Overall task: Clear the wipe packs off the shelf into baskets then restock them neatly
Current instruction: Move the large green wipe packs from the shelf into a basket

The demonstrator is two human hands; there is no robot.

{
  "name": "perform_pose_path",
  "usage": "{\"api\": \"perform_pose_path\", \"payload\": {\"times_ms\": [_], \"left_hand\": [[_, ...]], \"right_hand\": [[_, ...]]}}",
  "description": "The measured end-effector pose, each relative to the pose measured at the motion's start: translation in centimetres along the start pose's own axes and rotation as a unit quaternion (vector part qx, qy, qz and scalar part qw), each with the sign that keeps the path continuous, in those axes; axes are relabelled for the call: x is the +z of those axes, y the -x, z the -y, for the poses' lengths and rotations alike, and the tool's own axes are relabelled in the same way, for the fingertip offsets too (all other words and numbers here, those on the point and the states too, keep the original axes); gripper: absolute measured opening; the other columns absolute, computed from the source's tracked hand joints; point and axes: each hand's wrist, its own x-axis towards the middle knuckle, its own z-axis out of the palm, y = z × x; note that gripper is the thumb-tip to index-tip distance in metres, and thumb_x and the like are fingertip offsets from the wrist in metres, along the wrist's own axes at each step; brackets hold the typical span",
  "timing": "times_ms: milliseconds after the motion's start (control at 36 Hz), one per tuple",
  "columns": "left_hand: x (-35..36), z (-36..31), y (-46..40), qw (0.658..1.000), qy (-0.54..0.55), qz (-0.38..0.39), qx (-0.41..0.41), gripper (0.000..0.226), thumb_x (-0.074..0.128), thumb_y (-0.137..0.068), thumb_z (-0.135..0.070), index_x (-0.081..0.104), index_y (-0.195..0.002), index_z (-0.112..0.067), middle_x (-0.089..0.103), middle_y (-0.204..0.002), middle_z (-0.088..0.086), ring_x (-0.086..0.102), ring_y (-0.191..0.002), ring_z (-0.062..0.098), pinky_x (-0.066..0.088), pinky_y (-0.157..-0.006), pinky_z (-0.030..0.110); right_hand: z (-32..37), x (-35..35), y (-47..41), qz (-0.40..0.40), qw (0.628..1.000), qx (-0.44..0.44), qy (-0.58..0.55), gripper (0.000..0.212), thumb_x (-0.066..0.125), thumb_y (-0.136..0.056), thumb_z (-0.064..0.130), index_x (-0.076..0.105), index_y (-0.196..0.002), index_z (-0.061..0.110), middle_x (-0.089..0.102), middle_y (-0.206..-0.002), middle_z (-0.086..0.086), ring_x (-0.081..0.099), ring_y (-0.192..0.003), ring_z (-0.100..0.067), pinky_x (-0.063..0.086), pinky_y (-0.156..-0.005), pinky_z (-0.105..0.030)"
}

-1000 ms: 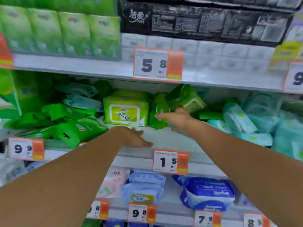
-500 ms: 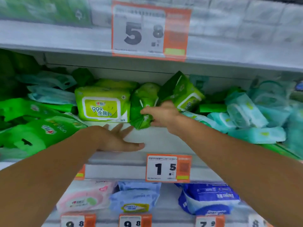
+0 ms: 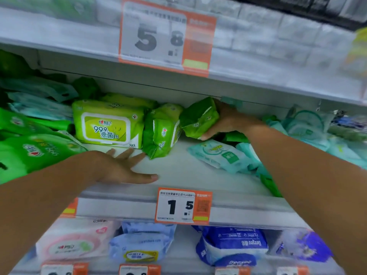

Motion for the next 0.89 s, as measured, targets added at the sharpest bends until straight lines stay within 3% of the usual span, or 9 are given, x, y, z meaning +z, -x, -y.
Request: {"api": "perform_pose_path", "payload": {"times_ms": [83,194,389,500,583,639,694,806,889], "left_hand": [[0.4,0.3,-0.7,1.0,0.012,-0.007,0.0,0.094,0.039,-0.079,-0.085,-0.006,-0.153,-0.048,-0.014,-0.165,-0.009,-0.014,-0.151,0.027,-0.006,-0.119,0.051],[0.5,0.6,-0.9,1.0,0.012,-0.011,-0.002,0.094,0.04,-0.078,-0.086,-0.005,-0.153,-0.049,-0.014,-0.165,-0.01,-0.014,-0.151,0.027,-0.006,-0.119,0.051],[-0.4,0.4,1.0,0.998,0.026,0.049,-0.011,0.118,0.033,-0.048,-0.104,-0.009,-0.148,-0.058,-0.025,-0.157,-0.025,-0.019,-0.15,0.022,-0.008,-0.119,0.05],[-0.7,-0.3,3.9,0.985,0.143,-0.063,0.073,0.126,0.069,-0.045,-0.088,0.022,-0.152,-0.042,0.025,-0.156,-0.017,0.028,-0.146,0.015,0.025,-0.118,0.036],[0.2,-1.4,8.6,0.917,0.266,-0.184,0.235,0.119,0.096,-0.046,-0.043,0.028,-0.143,-0.043,0.043,-0.129,-0.029,0.048,-0.115,-0.008,0.038,-0.096,0.013],[1.9,-1.1,11.5,0.86,0.241,-0.21,0.398,0.089,0.09,-0.062,-0.033,0.045,-0.138,-0.042,0.059,-0.128,-0.02,0.061,-0.113,-0.001,0.054,-0.091,0.026],[2.5,-1.3,14.5,0.818,0.271,-0.316,0.397,0.067,0.081,-0.069,-0.049,0.06,-0.129,-0.029,0.067,-0.122,-0.005,0.067,-0.11,0.016,0.057,-0.089,0.043],[3.0,-0.7,17.7,0.713,0.372,-0.479,0.351,0.087,0.091,-0.059,-0.038,0.048,-0.132,-0.02,0.06,-0.125,-0.002,0.059,-0.114,0.007,0.048,-0.095,0.022],[2.6,0.4,19.1,0.676,0.517,-0.43,0.301,0.065,0.088,-0.055,-0.036,0.062,-0.114,-0.028,0.071,-0.107,-0.005,0.069,-0.095,0.014,0.058,-0.078,0.033]], "right_hand": [[-0.1,-0.4,-0.2,0.019,0.996,-0.029,0.077,0.145,0.096,-0.025,0.047,0.022,-0.149,0.036,0.041,-0.152,-0.005,0.042,-0.137,-0.028,0.043,-0.109,-0.043],[0.3,-0.5,1.3,-0.053,0.993,-0.1,0.046,0.091,0.086,-0.042,0.028,0.052,-0.126,0.026,0.063,-0.118,0.003,0.061,-0.11,-0.021,0.045,-0.084,-0.026],[3.9,-0.7,8.2,-0.185,0.949,-0.22,0.127,0.068,0.081,-0.055,0.041,0.056,-0.116,0.024,0.066,-0.113,-0.003,0.064,-0.1,-0.032,0.045,-0.075,-0.03],[7.1,-0.8,14.3,-0.197,0.92,-0.31,0.137,0.056,0.078,-0.058,0.045,0.058,-0.106,0.024,0.066,-0.102,-0.001,0.062,-0.093,-0.03,0.042,-0.069,-0.03],[9.0,-0.8,17.9,-0.163,0.926,-0.325,0.1,0.077,0.084,-0.055,0.036,0.057,-0.126,0.022,0.063,-0.118,0.002,0.058,-0.107,-0.022,0.043,-0.081,-0.03],[10.0,-0.7,19.5,-0.127,0.927,-0.349,0.047,0.079,0.086,-0.054,0.034,0.058,-0.126,0.018,0.065,-0.119,0.002,0.06,-0.108,-0.019,0.045,-0.084,-0.028],[11.1,-1.0,20.8,-0.105,0.918,-0.382,-0.006,0.078,0.09,-0.053,0.028,0.061,-0.124,0.013,0.067,-0.117,-0.001,0.064,-0.106,-0.021,0.048,-0.088,-0.027],[14.4,-3.5,22.2,-0.042,0.911,-0.402,-0.077,0.076,0.095,-0.052,0.021,0.063,-0.121,0.012,0.069,-0.11,0.0,0.066,-0.097,-0.018,0.053,-0.084,-0.036],[16.4,-4.5,22.4,0.075,0.912,-0.37,-0.159,0.062,0.094,-0.063,0.02,0.065,-0.117,0.01,0.073,-0.108,-0.002,0.07,-0.098,-0.022,0.058,-0.083,-0.037]]}}
